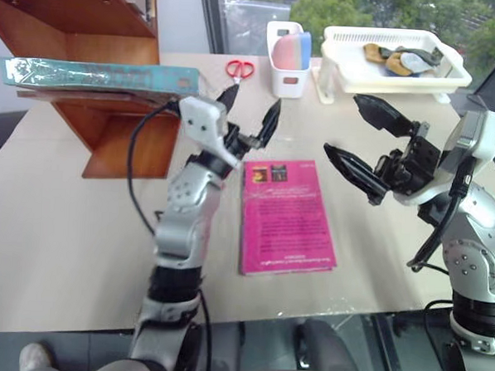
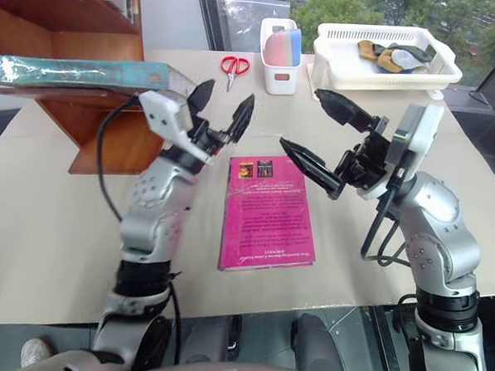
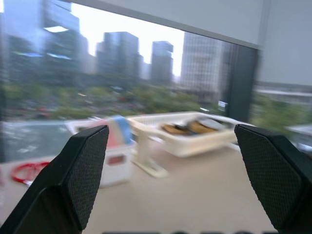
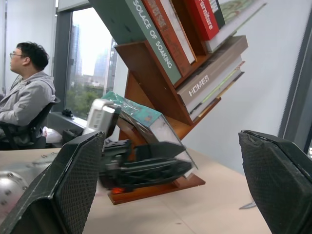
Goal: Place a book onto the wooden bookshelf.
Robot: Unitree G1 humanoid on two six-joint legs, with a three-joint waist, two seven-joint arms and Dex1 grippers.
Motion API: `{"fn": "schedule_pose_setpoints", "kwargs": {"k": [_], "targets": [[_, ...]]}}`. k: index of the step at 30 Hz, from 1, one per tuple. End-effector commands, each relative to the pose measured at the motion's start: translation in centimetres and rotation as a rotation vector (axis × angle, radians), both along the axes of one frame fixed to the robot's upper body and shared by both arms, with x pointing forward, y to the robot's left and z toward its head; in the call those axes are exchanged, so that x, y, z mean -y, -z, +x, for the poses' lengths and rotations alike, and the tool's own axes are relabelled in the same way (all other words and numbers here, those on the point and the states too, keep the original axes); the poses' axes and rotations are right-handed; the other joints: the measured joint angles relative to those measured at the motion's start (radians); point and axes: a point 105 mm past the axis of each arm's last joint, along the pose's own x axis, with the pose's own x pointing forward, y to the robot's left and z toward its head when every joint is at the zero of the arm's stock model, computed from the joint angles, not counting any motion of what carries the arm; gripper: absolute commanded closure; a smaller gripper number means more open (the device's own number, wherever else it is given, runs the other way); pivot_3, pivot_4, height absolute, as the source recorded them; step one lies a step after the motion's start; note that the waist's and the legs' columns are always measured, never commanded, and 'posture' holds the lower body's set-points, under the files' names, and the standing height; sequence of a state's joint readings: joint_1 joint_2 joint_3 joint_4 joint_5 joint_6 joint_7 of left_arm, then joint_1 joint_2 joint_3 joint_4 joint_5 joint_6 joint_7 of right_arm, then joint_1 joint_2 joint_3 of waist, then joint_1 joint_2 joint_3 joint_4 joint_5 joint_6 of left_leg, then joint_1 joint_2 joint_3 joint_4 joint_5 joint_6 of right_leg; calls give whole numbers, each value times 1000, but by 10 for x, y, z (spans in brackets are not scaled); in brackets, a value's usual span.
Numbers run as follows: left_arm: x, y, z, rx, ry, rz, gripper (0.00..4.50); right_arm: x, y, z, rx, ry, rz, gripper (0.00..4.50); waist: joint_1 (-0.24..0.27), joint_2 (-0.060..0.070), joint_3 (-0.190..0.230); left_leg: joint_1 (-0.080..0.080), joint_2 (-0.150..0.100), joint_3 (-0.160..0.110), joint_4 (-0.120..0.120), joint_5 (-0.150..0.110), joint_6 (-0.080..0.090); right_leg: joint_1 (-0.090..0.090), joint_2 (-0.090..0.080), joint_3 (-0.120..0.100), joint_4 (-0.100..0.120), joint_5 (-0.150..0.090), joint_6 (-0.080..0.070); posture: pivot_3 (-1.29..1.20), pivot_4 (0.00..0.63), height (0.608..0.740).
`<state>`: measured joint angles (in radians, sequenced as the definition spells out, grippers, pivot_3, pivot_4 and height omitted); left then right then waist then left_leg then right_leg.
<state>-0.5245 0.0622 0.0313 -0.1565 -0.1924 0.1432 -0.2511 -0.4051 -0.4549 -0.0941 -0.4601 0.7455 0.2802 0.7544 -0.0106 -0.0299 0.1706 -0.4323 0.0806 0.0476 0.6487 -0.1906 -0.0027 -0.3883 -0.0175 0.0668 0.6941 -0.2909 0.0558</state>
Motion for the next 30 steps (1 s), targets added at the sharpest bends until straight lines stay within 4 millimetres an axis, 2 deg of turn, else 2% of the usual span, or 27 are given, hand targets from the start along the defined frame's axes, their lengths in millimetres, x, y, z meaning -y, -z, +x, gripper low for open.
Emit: {"fn": "schedule_pose_setpoints", "kwargs": {"k": [1,8,11,13,16,21,24,25,28,30], "targets": [[-17,-6,13,-7,-147,-89,742,-3,-13,-10,62,-10,2,0,-2,0,0,0,0,0,0,0,0,0,0,0,0,0,0,0,150,740],[-72,-12,22,64,-501,-110,4037,-4,-14,-10,54,-11,2,0,-2,0,0,0,0,0,-2,0,0,0,0,0,-1,0,0,0,150,740],[-92,-12,20,70,-608,-142,4037,-5,-14,-11,51,-16,6,0,-4,0,0,0,-1,0,-1,0,0,0,-1,0,-1,0,0,0,150,740],[-96,-11,18,69,-623,-142,4037,-6,-13,-11,48,-20,9,0,-10,0,0,0,0,0,-2,0,0,0,0,0,-1,0,0,0,150,740],[-87,-7,16,66,-560,-112,4037,-8,-12,-11,42,-26,13,0,-13,0,0,2,0,0,-4,0,0,0,0,0,-1,0,0,0,150,740],[-42,11,1,32,-196,-26,4037,-12,-7,-9,17,-23,12,0,-12,0,0,1,0,1,-5,0,0,-1,0,0,-3,0,0,0,150,740],[-28,24,-14,-5,8,6,4037,-14,10,1,-57,28,-68,0,-3,0,0,0,0,1,-6,0,0,-1,-1,0,-4,0,0,0,150,740],[-28,31,-17,-34,41,33,4037,-12,23,8,-133,54,-104,0,-2,0,0,0,0,1,-6,0,0,-1,-1,0,-4,0,0,0,150,740],[-34,44,-25,-93,84,97,2829,3,59,23,-233,180,-253,0,-2,0,0,0,0,1,-6,0,0,0,-2,-1,-4,0,0,0,150,740],[-43,52,-32,-130,106,135,1976,15,77,21,-256,216,-342,0,-2,0,0,0,0,1,-6,0,0,0,-2,-1,-5,0,0,0,150,740]]}}
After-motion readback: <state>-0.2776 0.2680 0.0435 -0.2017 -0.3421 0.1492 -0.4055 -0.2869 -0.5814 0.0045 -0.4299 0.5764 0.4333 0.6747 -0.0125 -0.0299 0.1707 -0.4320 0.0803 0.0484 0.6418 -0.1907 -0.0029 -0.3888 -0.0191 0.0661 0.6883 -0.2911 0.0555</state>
